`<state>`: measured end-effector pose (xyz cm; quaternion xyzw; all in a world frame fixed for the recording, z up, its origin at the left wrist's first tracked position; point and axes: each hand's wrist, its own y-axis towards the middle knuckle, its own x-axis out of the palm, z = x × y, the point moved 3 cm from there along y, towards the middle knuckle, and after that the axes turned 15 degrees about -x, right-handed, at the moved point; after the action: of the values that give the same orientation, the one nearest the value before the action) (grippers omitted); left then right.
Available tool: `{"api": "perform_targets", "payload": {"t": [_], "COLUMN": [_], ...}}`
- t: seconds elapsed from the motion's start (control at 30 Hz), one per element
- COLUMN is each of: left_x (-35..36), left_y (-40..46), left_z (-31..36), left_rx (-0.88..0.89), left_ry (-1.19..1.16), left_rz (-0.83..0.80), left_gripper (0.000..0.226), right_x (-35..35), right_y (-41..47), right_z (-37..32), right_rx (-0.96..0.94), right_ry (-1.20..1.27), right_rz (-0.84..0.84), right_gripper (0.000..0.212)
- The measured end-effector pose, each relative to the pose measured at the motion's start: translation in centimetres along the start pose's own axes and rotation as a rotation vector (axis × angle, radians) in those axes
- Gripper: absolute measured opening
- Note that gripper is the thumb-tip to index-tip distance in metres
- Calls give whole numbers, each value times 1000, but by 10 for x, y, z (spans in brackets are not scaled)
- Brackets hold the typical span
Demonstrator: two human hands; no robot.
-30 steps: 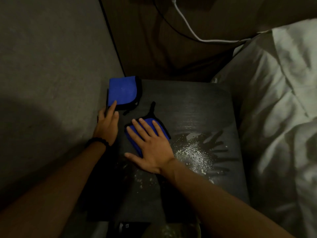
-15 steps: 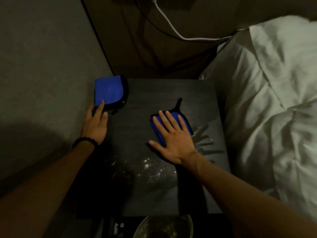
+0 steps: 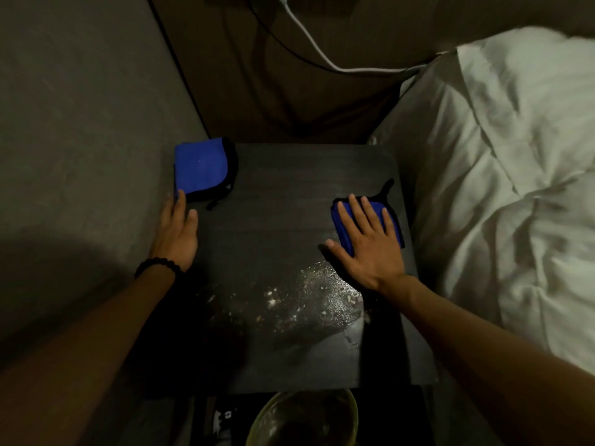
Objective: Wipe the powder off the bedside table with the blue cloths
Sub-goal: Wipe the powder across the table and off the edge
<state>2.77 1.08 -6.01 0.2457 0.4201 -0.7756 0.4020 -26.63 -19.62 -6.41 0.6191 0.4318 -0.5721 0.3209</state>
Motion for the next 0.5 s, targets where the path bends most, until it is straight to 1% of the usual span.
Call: {"api": "perform_targets", "payload": {"t": [0.17,0.5], "left_x": [-2,-2], "left_y": [-1,-1], "left_z": [2,2], "left_rx": [-19,-16], "left_ry": [17,27], "left_rz": [-10,-10], "left_gripper": [53,54], "right_x": [0,3], "right_y": [-2,-8], "right_z": [0,3], "right_rx": [11,101], "right_ry": [-10,11], "right_rz": [5,35], "right_gripper": [88,85]}}
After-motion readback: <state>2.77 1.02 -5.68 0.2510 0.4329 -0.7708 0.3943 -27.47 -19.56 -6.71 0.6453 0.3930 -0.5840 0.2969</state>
